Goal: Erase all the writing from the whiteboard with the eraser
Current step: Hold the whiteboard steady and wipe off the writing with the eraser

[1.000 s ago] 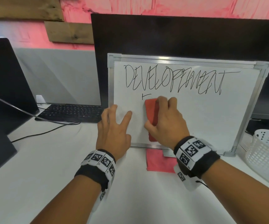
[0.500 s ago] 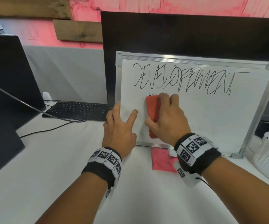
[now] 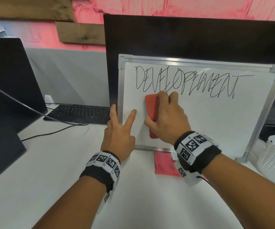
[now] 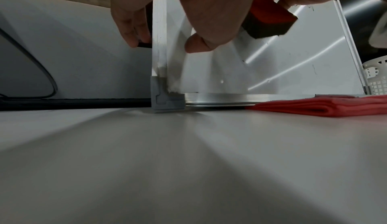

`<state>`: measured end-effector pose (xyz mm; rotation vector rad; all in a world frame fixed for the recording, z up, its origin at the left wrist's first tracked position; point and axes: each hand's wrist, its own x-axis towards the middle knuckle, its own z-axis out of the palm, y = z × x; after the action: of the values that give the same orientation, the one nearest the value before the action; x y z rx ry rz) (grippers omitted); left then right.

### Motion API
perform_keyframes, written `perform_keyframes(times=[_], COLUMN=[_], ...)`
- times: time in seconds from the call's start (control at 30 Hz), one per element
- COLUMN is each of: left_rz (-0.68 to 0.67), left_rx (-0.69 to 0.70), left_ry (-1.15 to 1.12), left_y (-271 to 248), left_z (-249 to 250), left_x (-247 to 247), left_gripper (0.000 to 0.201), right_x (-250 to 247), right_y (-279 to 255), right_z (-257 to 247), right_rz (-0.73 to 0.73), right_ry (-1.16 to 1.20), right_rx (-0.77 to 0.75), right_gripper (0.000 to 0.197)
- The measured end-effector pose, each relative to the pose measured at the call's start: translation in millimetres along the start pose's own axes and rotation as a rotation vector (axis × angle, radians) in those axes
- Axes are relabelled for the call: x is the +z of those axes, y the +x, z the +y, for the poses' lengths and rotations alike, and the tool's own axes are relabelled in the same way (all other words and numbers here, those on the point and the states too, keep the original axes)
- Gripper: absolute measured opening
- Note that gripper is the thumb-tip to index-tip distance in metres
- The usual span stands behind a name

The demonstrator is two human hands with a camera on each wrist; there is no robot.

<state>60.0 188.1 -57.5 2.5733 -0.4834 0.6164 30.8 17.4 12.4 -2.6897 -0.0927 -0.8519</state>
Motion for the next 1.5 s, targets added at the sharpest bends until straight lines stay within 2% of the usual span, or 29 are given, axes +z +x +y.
perform_keyframes(times=[0.17, 0.4, 0.63, 0.9, 1.1, 1.37, 1.5], left_rz=[0.021, 0.033, 0.026, -0.021, -0.058, -0.081, -0.086], left_rx=[-0.017, -0.035, -0.032, -0.072, -0.068, -0.122, -0.129], left_ry=[0.011, -0.032, -0.085, -0.034, -0.046, -0.015, -0.026], left_y=[1, 4, 3, 4, 5, 6, 7], left_z=[-4, -11, -13, -29, -38, -37, -36], left_x=[-1, 6, 4, 0, 3, 0, 1], left_gripper=[0.104, 0.107, 0.107, 0.106, 0.107, 0.099, 0.101], right_x=[13, 5, 20, -2, 10, -4, 1], right_y=[-14, 14, -1, 38, 13, 44, 34], right_z=[-3, -21, -21, -30, -24, -32, -33], right_rz=[-0.113, -0.021, -0.075, 0.069, -0.028, 0.083, 0.034], right_ry=[-0.056, -0.031, -0.105, -0.022, -0.058, -0.029, -0.044], right_rx=[-0.039, -0.063, -0.102, -0.069, -0.093, -0.07, -0.084], right_gripper=[0.066, 0.067, 0.061, 0.067, 0.065, 0.067, 0.067])
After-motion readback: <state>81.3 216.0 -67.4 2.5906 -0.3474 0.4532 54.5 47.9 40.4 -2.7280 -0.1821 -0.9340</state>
